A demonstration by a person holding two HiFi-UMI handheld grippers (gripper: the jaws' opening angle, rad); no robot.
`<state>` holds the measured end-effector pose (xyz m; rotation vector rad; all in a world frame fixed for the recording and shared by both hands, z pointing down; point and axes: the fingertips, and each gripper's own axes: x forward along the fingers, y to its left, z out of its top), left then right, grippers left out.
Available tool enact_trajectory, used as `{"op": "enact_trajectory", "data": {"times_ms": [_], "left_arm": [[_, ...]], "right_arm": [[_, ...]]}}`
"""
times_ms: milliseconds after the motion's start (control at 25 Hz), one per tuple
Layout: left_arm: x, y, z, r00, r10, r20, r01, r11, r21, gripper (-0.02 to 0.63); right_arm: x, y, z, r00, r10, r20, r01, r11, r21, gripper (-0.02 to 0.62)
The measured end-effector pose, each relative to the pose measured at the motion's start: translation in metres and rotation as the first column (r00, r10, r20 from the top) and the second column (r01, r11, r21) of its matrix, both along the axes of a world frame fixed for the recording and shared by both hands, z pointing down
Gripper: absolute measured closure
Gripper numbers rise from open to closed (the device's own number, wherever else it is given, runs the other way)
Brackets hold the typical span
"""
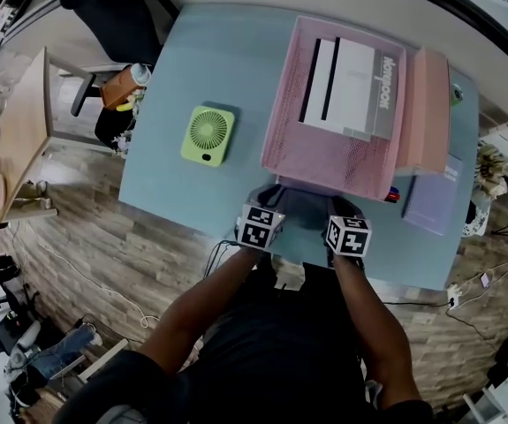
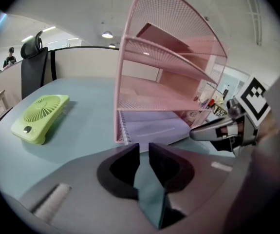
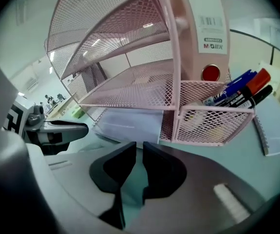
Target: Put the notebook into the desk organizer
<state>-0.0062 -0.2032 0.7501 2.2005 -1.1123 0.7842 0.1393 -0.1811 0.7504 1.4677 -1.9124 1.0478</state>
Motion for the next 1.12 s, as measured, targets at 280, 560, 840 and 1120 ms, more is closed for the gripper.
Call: {"op": "enact_trajectory", "data": {"times_ms": [280, 560, 840, 1120], "left_arm": [[-0.025, -0.005, -0.028, 1.000, -0.001, -0.014, 0.003, 0.997, 0.076, 0.483], [-0.060, -0.006, -0.089, 0.999, 0.029, -0.043, -0.021, 0.984, 0.177, 0.483], [-0.105, -0.006, -0.167, 0.997, 0.041, -0.067, -0.016, 0.944, 0.330, 0.483], [-0.143, 0.004, -0.234, 0.995, 0.049, -0.088, -0.004, 0.892, 0.453, 0.483]], "right_arm": [[0.006, 0.003, -0.033, 1.000, 0.028, 0.003, -0.028, 0.997, 0.078, 0.552], [0.008, 0.007, -0.103, 0.996, 0.075, 0.055, -0.085, 0.972, 0.219, 0.551], [-0.010, 0.019, -0.205, 0.997, 0.004, 0.074, -0.035, 0.907, 0.419, 0.551], [-0.033, 0.033, -0.304, 0.995, -0.097, -0.011, 0.085, 0.805, 0.588, 0.551]]}}
